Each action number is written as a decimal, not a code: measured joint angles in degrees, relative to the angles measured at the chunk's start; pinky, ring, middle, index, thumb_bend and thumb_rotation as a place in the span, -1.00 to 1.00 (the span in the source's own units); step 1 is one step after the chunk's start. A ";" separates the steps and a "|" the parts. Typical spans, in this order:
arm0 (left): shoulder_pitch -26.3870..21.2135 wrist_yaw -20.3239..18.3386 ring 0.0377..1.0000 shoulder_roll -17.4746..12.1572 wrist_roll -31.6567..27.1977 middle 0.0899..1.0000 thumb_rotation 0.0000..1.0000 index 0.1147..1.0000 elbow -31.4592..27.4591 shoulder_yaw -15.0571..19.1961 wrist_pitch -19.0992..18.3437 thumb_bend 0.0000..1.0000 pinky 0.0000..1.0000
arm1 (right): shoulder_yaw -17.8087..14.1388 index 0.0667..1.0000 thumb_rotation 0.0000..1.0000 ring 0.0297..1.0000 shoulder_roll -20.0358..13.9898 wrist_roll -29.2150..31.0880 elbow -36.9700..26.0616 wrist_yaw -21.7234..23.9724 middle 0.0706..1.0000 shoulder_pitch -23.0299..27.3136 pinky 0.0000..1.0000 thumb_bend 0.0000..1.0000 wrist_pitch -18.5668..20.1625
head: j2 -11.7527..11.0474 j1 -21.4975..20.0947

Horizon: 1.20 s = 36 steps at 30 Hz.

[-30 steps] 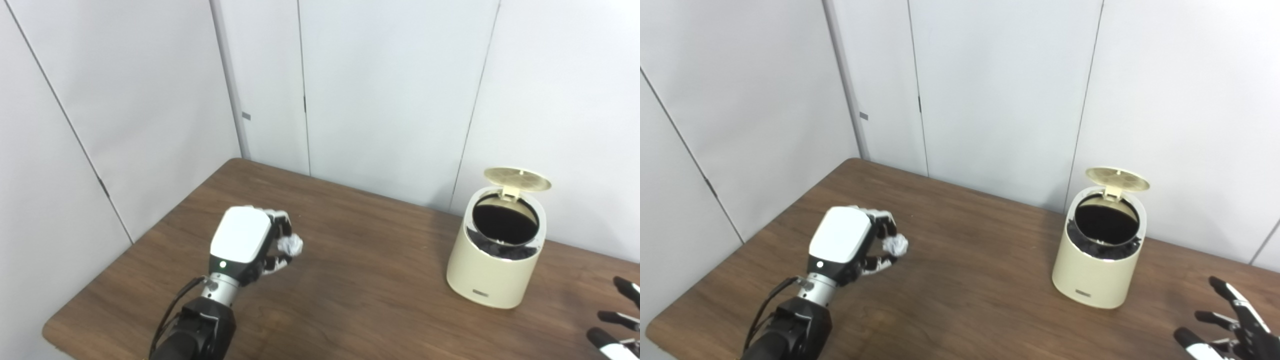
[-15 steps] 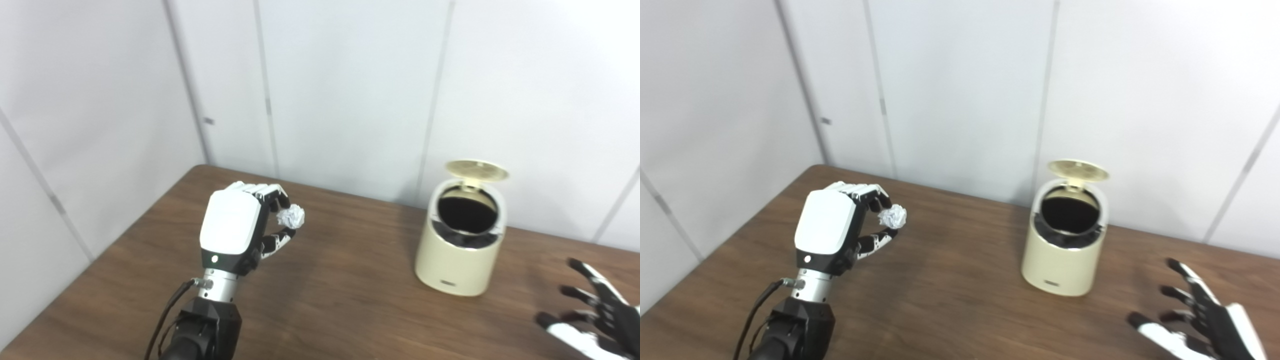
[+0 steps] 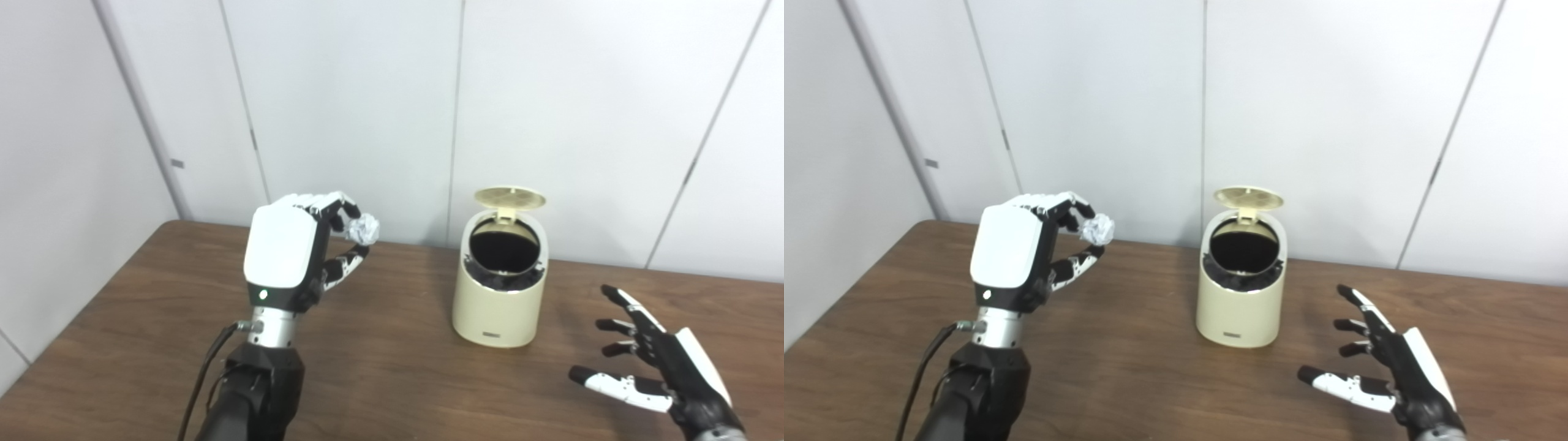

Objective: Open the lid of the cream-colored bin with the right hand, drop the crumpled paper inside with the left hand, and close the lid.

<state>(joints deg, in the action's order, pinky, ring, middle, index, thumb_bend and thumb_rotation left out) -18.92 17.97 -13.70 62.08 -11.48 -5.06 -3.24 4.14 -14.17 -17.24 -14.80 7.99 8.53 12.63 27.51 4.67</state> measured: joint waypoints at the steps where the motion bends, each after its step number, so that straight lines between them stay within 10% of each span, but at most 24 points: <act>1: -0.78 0.37 -0.14 0.28 -0.13 -0.23 -1.00 -0.08 0.62 -0.47 0.35 0.04 -0.02 | 0.05 0.83 -0.32 0.59 0.15 -0.13 0.00 -0.08 0.90 -0.12 0.24 0.36 -0.01 | 0.00 -0.01; 36: -8.38 6.86 -0.16 7.98 -2.82 -0.25 -1.00 -0.07 16.08 -10.46 4.39 0.04 -0.08 | 2.43 0.81 -0.35 0.61 4.37 -5.06 0.41 -1.77 0.87 -1.03 0.30 0.37 -1.26 | -2.90 -9.59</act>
<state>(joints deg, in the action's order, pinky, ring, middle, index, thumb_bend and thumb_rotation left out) -27.29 24.83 -5.71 59.26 4.60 -15.52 1.15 6.57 -9.80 -22.30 -14.39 6.22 7.50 11.37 24.61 -4.92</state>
